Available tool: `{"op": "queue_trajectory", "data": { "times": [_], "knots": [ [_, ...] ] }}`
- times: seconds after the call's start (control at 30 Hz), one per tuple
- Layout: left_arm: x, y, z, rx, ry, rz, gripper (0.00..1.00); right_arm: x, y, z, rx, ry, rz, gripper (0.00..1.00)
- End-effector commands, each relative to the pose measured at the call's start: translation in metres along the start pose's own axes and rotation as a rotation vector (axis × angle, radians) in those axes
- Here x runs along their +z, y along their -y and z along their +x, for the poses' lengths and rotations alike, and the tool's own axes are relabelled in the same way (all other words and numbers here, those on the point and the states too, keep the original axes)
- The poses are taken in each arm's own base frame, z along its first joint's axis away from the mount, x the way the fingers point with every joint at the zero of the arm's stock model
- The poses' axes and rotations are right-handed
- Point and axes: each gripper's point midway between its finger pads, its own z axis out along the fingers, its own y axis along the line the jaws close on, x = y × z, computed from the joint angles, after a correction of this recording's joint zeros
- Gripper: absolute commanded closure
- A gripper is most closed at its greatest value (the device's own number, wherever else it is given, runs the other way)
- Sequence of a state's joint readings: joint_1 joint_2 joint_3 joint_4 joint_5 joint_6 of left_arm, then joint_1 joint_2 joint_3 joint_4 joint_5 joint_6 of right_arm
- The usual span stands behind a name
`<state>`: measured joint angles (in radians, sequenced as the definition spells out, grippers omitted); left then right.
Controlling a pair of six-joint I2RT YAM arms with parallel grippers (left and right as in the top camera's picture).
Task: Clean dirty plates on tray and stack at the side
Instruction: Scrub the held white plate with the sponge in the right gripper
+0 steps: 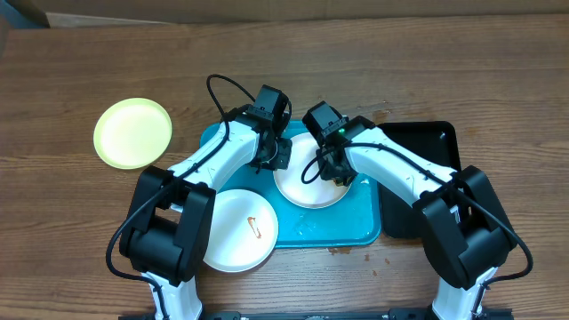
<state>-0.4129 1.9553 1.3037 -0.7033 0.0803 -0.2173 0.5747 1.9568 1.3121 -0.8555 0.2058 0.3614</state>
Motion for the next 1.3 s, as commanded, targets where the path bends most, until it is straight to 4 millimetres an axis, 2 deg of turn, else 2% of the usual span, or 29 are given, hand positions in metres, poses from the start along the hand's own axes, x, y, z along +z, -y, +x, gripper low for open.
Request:
{"op": "queue_trajectory", "data": {
  "times": [0.0,0.13,0.4,0.6,0.73,0.8,0.9,0.97,1.07,1.17,1.27],
  "knots": [
    [0.007,0.001,0.005,0.004,-0.024,-0.005,0.96,0.006,0.002,0.013,0.054,-0.048,-0.042,0.96],
    [0.007,0.001,0.005,0.004,-0.024,-0.006,0.96,0.006,-0.002,0.014,0.080,-0.081,-0.111,0.96],
    [0.007,0.001,0.005,0.004,-0.024,-0.005,0.96,-0.002,-0.030,0.022,0.111,-0.171,-0.333,0.96],
    [0.007,0.001,0.005,0.004,-0.024,-0.005,0.96,-0.014,-0.057,0.019,0.110,-0.187,-0.494,0.96],
    [0.007,0.001,0.005,0.004,-0.024,-0.005,0.96,-0.017,-0.063,0.017,0.131,-0.188,-0.529,0.96],
    [0.007,0.001,0.005,0.004,-0.024,-0.005,0.96,-0.021,-0.063,0.011,0.138,-0.182,-0.553,0.96],
    [0.007,0.001,0.005,0.004,-0.024,-0.005,0.96,-0.045,-0.067,-0.010,0.156,-0.166,-0.684,0.96],
    [0.007,0.001,0.005,0.004,-0.024,-0.005,0.96,-0.061,-0.062,-0.024,0.179,-0.147,-0.743,0.96],
    [0.007,0.001,0.005,0.004,-0.025,-0.005,0.96,-0.080,-0.038,-0.040,0.223,-0.122,-0.754,0.96],
    [0.007,0.001,0.005,0.004,-0.025,-0.005,0.96,-0.092,0.000,-0.046,0.262,-0.110,-0.713,0.96],
    [0.007,0.001,0.005,0.004,-0.024,-0.005,0.96,-0.093,0.043,-0.042,0.316,-0.114,-0.640,0.96]
  ]
}}
